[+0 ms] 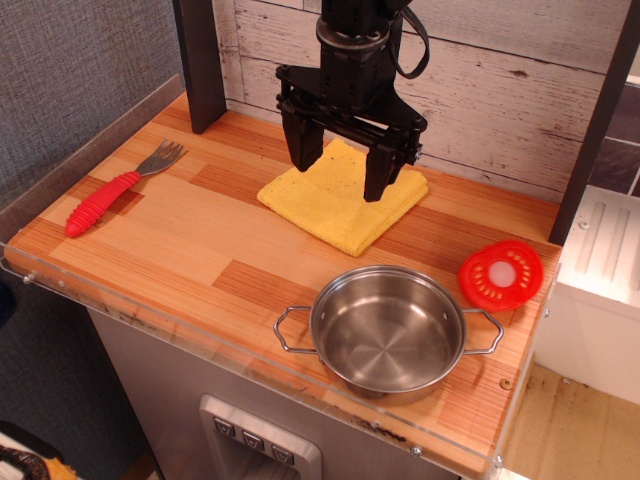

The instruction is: Place the pot to the right of the red fork

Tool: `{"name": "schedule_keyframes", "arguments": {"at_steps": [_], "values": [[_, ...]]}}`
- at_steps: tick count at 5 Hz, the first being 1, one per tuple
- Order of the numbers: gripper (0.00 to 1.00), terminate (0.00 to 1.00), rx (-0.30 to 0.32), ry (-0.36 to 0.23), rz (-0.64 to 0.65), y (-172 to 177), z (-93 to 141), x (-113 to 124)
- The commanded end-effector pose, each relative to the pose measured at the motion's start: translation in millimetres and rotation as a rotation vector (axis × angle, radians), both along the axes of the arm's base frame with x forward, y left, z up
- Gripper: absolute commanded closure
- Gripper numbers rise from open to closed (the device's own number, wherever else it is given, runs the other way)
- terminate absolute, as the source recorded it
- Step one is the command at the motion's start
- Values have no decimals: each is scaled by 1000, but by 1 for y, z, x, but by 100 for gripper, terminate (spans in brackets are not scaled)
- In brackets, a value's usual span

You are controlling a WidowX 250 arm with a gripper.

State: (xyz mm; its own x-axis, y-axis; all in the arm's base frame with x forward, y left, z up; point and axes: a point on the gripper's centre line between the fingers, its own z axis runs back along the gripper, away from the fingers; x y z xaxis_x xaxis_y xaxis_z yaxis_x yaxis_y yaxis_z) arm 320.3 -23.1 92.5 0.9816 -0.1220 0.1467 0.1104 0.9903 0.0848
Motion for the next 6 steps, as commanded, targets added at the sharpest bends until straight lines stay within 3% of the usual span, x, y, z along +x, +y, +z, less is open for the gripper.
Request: {"name": "schedule_keyframes", "arguments": {"at_steps": [1, 2, 4, 6], "values": [[0, 0, 0, 0, 0, 0, 0, 0], [0, 0, -15, 12, -27, -9, -11, -17], [0, 0, 17, -10, -89, -26, -16, -43], [0, 0, 16, 49, -73, -20, -46, -33]]}}
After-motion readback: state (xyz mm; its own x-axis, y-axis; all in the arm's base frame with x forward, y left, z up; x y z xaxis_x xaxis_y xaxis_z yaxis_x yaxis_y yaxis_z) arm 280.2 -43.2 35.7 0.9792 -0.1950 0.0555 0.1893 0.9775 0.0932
